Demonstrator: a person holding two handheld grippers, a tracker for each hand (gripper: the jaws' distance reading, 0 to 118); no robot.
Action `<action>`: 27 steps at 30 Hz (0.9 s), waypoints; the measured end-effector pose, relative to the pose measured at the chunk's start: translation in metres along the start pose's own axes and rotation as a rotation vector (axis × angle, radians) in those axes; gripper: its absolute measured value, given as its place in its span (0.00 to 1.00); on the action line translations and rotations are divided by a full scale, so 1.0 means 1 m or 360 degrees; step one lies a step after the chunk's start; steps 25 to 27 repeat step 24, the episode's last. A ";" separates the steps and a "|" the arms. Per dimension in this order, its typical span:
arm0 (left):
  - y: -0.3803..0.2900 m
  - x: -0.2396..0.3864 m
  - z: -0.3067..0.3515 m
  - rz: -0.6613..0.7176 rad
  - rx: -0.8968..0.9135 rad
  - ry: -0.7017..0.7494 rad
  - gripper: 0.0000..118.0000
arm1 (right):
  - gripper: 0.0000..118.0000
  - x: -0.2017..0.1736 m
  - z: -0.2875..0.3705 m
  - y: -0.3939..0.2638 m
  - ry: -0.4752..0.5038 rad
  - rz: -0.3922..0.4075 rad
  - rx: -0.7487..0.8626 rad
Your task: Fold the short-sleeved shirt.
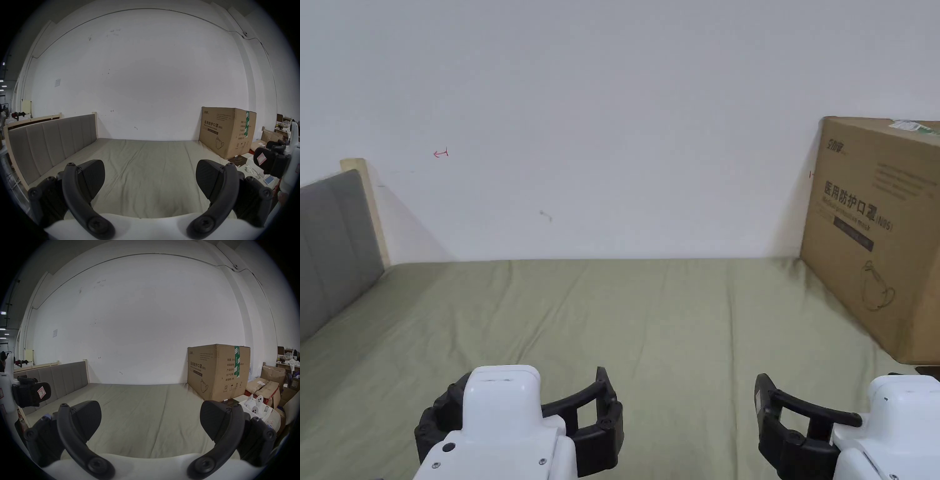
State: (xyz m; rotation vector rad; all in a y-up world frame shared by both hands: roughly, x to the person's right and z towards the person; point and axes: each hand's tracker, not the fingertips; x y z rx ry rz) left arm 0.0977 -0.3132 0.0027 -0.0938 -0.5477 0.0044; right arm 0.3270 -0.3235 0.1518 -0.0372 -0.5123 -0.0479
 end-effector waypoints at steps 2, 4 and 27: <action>0.000 -0.001 0.000 0.0037 -0.0010 0.0004 0.96 | 1.00 0.001 -0.001 0.000 -0.0002 -0.0008 -0.0007; 0.001 -0.002 -0.001 0.0050 -0.0012 0.0012 0.96 | 1.00 0.002 -0.001 0.000 -0.0002 -0.0013 -0.0009; 0.006 -0.002 0.004 0.0134 0.0016 0.0026 0.96 | 1.00 0.003 0.000 0.001 0.0016 -0.0018 -0.0022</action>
